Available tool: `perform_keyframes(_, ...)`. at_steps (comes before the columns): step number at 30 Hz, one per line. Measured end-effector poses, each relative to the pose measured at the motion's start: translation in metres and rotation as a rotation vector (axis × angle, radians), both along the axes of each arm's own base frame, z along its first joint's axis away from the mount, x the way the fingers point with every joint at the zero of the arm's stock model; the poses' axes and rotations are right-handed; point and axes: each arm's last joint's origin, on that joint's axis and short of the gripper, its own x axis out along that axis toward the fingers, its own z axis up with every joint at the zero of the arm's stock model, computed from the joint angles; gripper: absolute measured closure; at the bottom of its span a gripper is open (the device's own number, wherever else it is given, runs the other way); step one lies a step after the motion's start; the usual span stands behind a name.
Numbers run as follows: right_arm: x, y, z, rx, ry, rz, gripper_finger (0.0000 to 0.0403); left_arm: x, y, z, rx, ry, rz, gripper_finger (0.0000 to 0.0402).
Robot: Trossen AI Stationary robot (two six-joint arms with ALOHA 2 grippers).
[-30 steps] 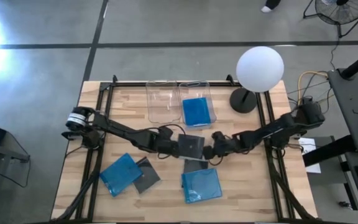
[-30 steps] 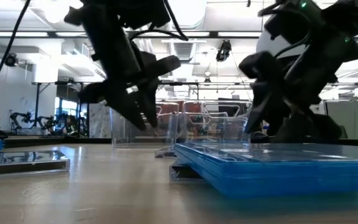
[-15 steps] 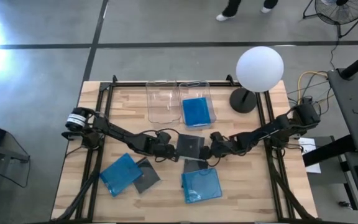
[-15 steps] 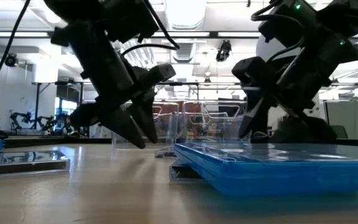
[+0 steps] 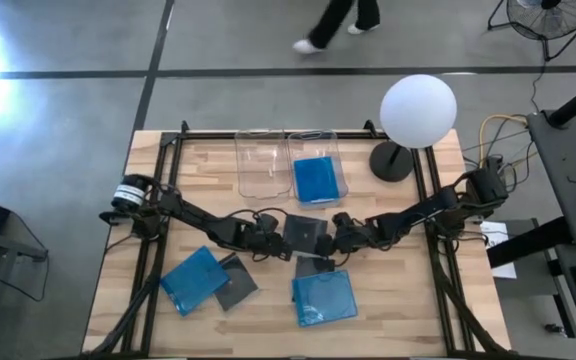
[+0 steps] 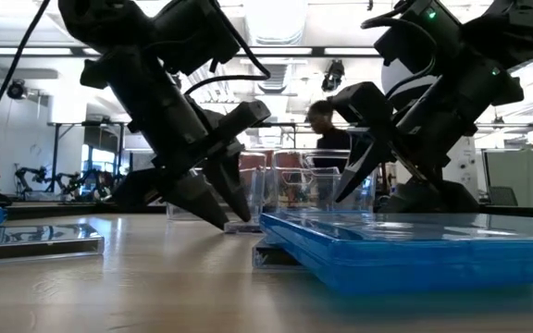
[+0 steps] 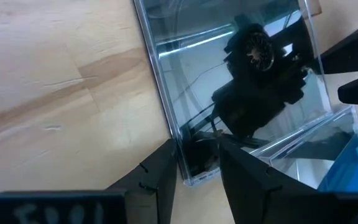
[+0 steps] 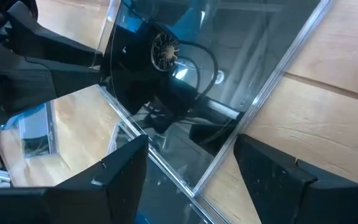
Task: Pick & place jewel cases by type
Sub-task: Put the right black CD case into the left transparent bin
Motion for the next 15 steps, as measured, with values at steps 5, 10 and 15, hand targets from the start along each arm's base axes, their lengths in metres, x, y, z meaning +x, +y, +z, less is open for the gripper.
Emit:
perform_keyframes(5, -0.0006, 0.0007, 0.0001, 0.007, 0.006, 0.006, 0.0163, 0.0017, 0.0001, 0.0040, -0.004, -0.015, 0.002, 0.0298)
perform_keyframes(10, -0.0008, 0.0009, 0.0008, 0.002, 0.005, 0.013, 0.0163, 0.0033, 0.0004, 0.0054, -0.012, -0.030, 0.003, 0.0298)
perform_keyframes(15, -0.0011, 0.0010, 0.0022, -0.011, 0.004, 0.038, 0.0163, 0.0031, 0.0004, 0.0099, -0.022, -0.046, -0.002, 0.0298)
